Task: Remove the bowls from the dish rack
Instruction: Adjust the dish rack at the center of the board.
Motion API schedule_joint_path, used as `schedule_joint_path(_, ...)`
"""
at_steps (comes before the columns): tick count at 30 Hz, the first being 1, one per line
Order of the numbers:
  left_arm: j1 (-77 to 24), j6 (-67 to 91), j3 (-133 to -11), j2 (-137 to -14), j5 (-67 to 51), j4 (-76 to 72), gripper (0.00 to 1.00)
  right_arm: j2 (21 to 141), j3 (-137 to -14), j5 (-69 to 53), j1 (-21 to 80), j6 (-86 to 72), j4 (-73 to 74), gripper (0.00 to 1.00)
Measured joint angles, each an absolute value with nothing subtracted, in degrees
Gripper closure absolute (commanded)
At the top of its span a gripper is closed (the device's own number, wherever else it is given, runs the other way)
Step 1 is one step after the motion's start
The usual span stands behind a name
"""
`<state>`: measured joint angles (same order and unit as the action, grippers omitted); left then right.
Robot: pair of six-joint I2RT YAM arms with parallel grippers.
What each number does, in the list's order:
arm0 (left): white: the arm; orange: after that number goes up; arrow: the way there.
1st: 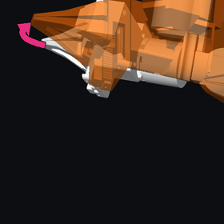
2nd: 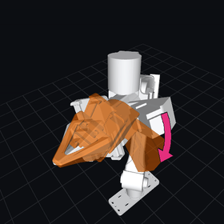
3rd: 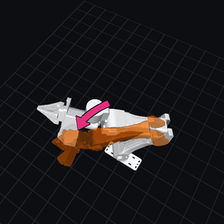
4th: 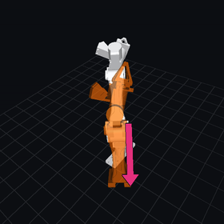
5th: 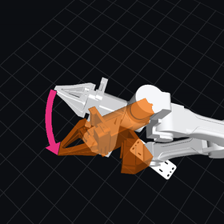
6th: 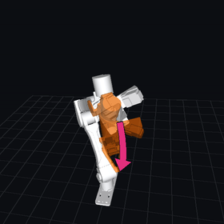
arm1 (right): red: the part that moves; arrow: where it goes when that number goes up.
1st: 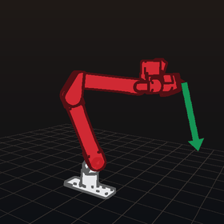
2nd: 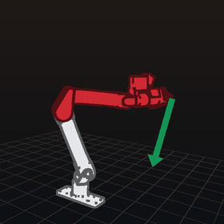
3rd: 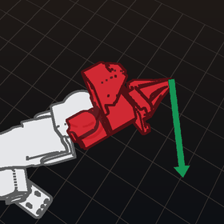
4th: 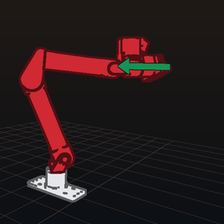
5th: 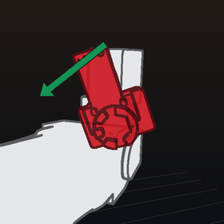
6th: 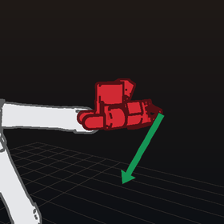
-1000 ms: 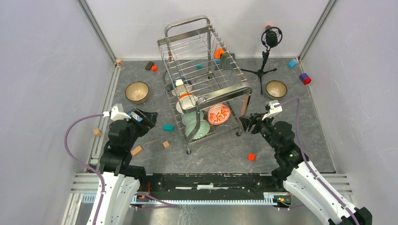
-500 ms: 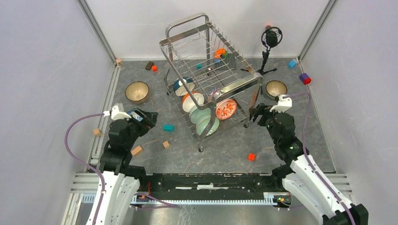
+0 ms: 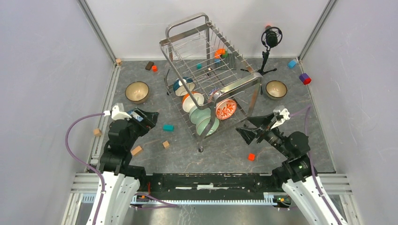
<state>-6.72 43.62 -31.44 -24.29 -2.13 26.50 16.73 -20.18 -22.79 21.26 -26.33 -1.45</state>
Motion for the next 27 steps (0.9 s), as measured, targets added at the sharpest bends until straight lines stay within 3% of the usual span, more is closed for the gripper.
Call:
schedule_joint_path(6, -6.72, 43.57, -31.44, -24.27, -2.09, 26.39, 0.06, 18.92, -17.08, -24.86, 26.06, -29.61, -9.47, 0.04)
schedule_joint_path(12, -6.72, 43.0, -32.27, -25.23, -2.07, 26.39, 0.06, 26.85, -16.88, -19.25, 39.9, -28.67, -18.57, 0.04)
schedule_joint_path(19, -6.72, 42.35, -32.47, -27.31, -1.93, 25.5, 0.05, 36.07, -16.95, -6.17, 54.48, -22.92, -23.88, 0.17)
schedule_joint_path(27, -6.72, 42.35, -33.93, -33.21, -1.5, 20.32, 0.05, 45.52, -16.95, 5.56, 58.17, -21.08, -38.98, 0.22)
